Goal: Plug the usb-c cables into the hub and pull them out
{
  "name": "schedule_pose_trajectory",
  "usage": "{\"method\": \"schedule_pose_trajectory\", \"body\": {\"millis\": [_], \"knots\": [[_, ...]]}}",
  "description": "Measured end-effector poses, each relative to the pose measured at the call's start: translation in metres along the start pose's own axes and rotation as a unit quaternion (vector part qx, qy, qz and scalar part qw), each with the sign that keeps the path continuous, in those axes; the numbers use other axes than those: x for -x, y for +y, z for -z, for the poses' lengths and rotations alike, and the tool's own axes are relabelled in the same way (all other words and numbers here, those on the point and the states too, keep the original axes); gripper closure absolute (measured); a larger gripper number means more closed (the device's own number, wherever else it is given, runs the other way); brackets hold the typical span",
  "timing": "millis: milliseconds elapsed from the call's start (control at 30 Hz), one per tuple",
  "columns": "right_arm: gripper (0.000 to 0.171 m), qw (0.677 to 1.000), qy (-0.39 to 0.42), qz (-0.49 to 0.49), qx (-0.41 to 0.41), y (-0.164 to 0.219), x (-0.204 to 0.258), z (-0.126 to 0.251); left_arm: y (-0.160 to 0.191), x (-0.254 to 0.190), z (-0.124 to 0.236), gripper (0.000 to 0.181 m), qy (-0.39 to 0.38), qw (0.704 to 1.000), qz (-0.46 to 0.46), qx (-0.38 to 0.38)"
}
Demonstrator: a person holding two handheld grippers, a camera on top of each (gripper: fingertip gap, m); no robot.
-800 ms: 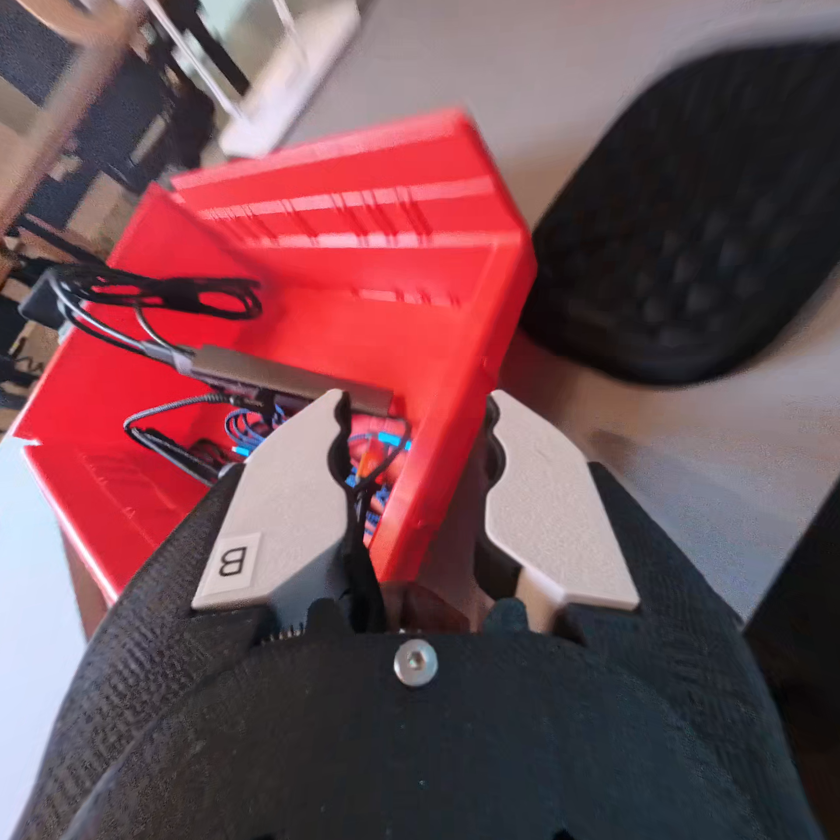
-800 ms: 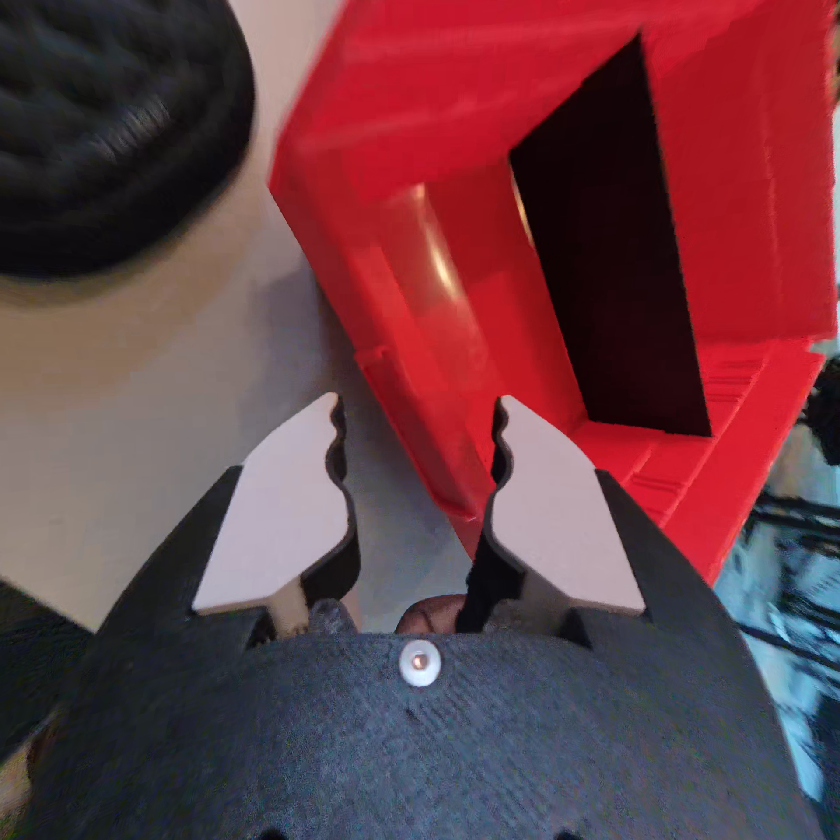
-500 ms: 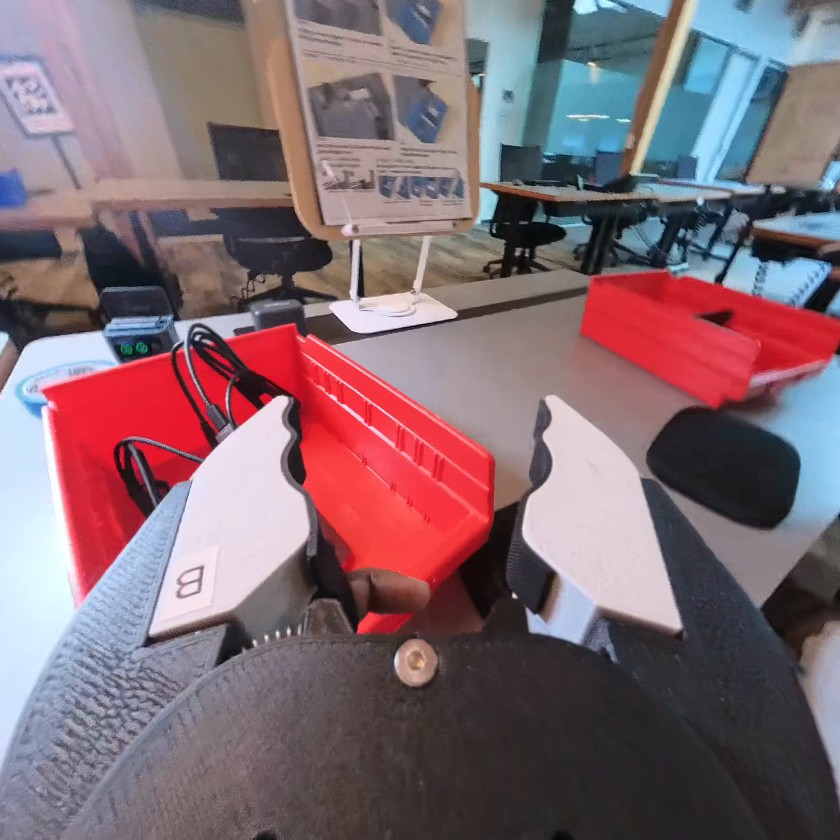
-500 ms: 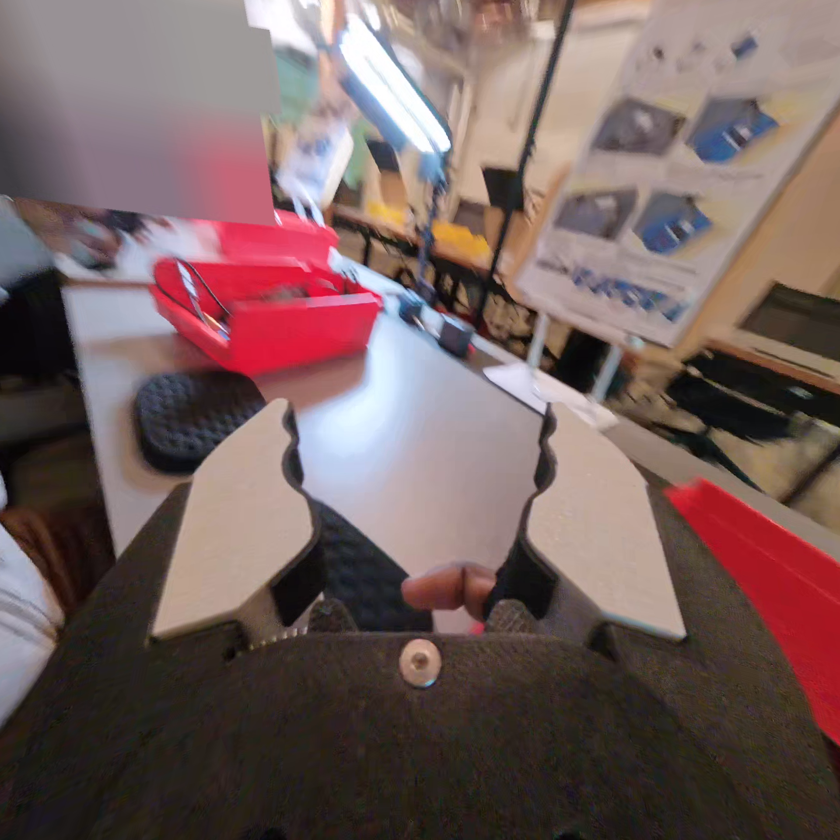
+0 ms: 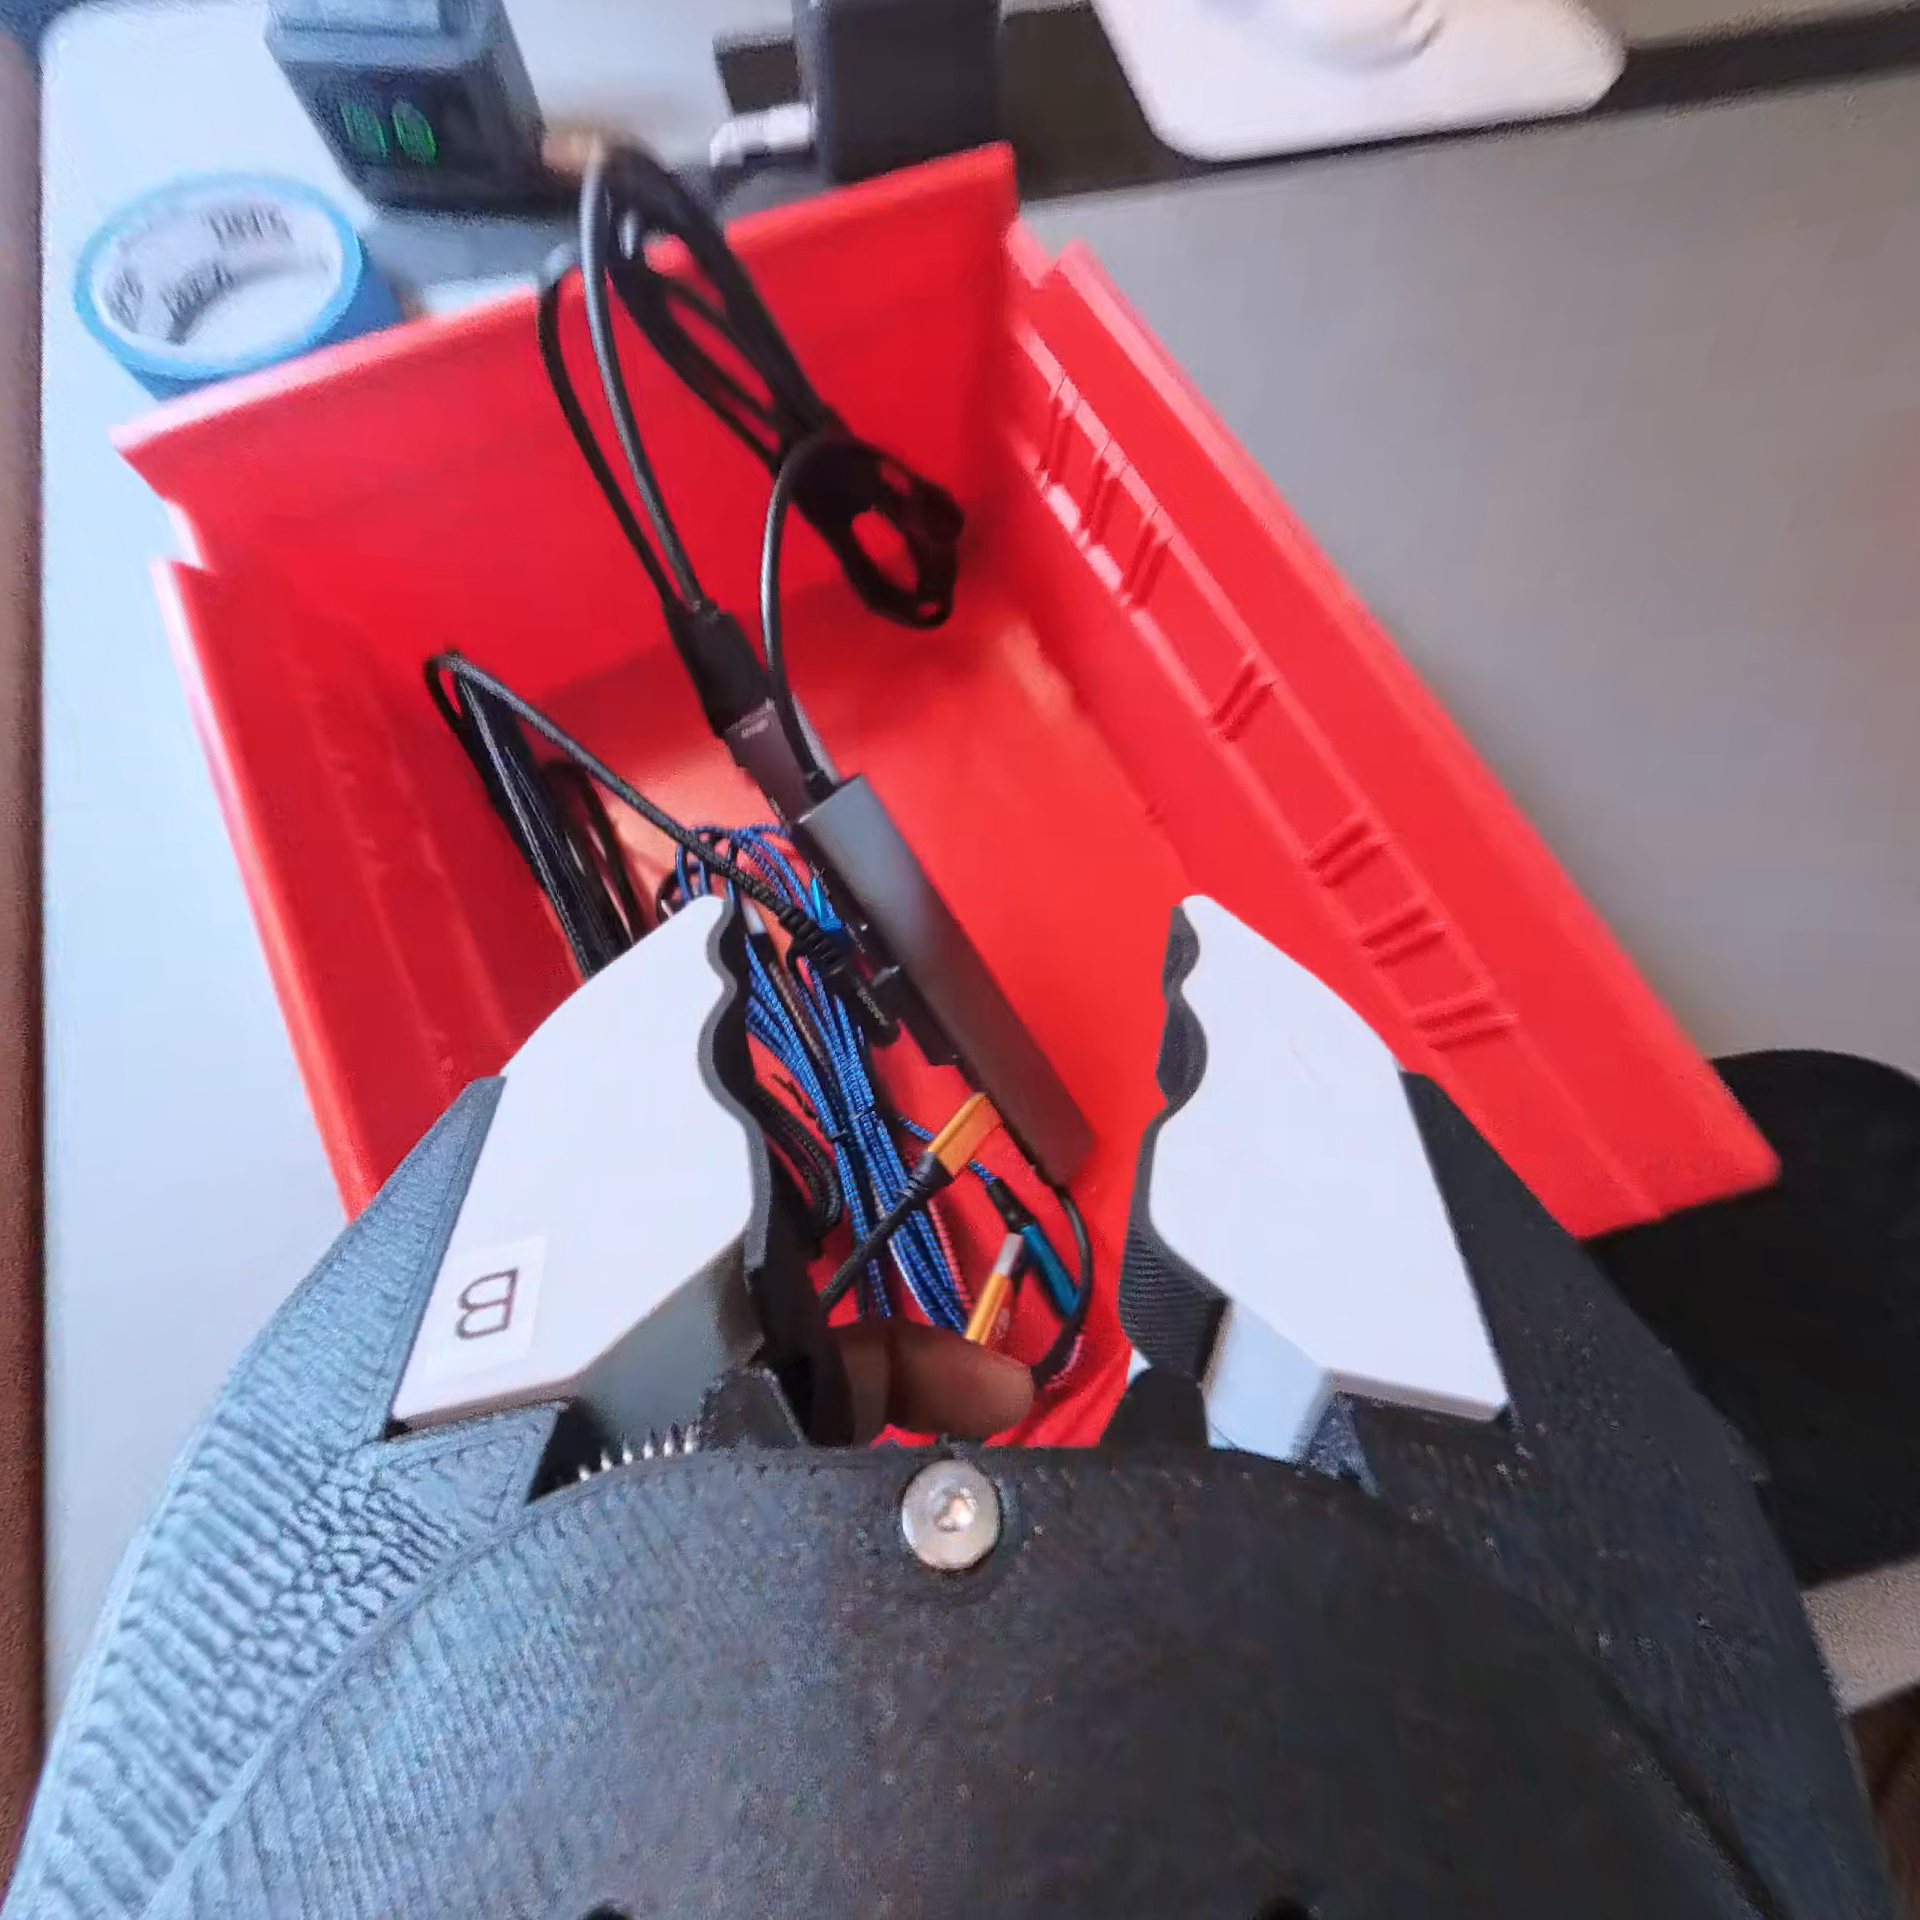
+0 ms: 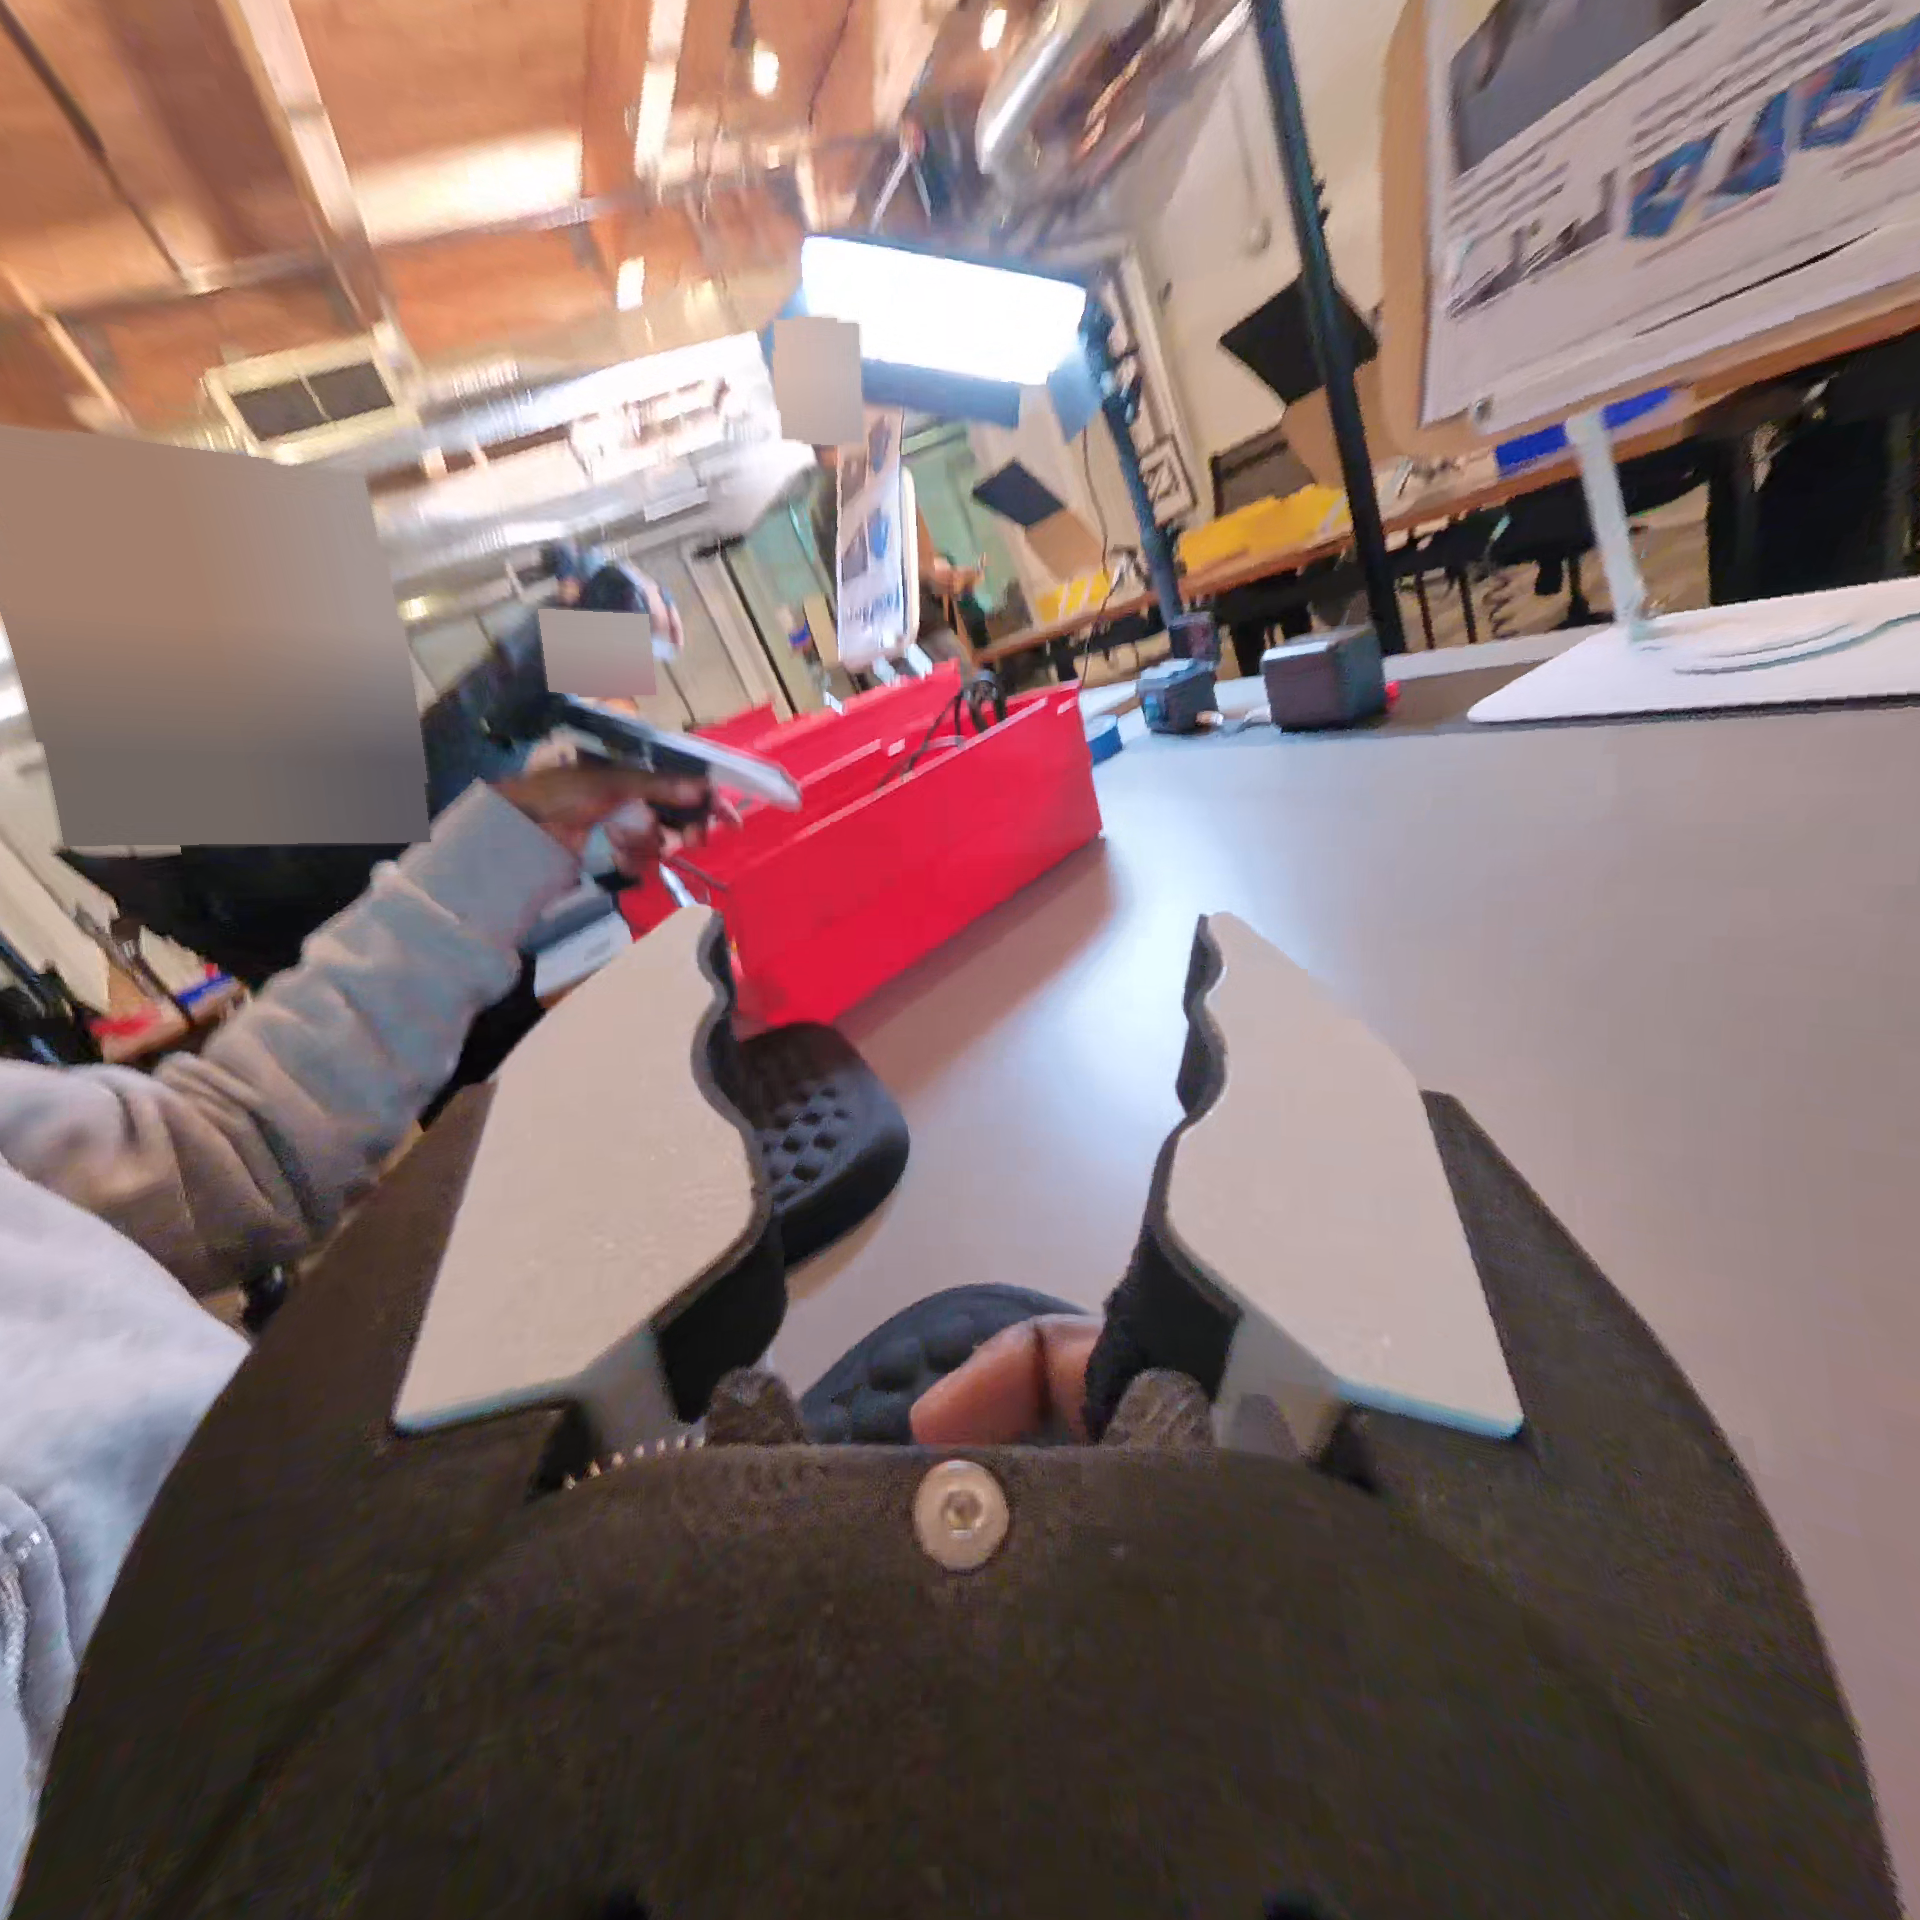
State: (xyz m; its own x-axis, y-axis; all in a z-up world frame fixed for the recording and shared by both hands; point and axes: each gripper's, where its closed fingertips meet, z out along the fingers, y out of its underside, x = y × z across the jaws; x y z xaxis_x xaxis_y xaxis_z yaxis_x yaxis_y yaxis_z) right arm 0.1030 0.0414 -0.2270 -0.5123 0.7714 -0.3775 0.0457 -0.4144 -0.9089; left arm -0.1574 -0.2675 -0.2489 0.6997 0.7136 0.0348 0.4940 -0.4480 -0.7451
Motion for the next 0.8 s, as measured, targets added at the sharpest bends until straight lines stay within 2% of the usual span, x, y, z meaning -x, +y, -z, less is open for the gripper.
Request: {"method": "schedule_pose_trajectory", "body": {"millis": [133,267,367,433,533,667,800], "knots": [[0.094,0.999,0.007,-0.022,-0.031,-0.007,-0.006,0.005,0.021,0.003,-0.029,0.111,-0.04,0.997,-0.022,0.056],[0.094,1.0,0.012,0.006,-0.014,-0.002,-0.002,0.001,0.031,0.005,-0.029,0.118,-0.116,0.99,-0.045,0.068],[0.094,1.0,0.013,0.017,-0.01,-0.001,-0.001,0.001,0.045,0.001,-0.033,0.122,-0.128,0.988,-0.016,0.09],[0.095,1.0,0.013,0.018,-0.013,-0.002,0.0,0.001,0.057,0.001,-0.044,0.115,-0.117,0.985,0.021,0.126],[0.097,0.999,0.015,0.024,-0.019,-0.003,0.0,0.002,0.069,0.014,-0.052,0.116,-0.146,0.975,0.048,0.159],[0.098,0.999,0.016,0.032,-0.011,-0.001,0.001,0.0,0.049,0.011,-0.052,0.132,-0.165,0.98,0.01,0.106],[0.099,0.999,0.016,0.029,-0.016,-0.002,0.001,0.001,0.019,0.006,-0.026,0.135,-0.183,0.983,-0.011,0.018]]}}
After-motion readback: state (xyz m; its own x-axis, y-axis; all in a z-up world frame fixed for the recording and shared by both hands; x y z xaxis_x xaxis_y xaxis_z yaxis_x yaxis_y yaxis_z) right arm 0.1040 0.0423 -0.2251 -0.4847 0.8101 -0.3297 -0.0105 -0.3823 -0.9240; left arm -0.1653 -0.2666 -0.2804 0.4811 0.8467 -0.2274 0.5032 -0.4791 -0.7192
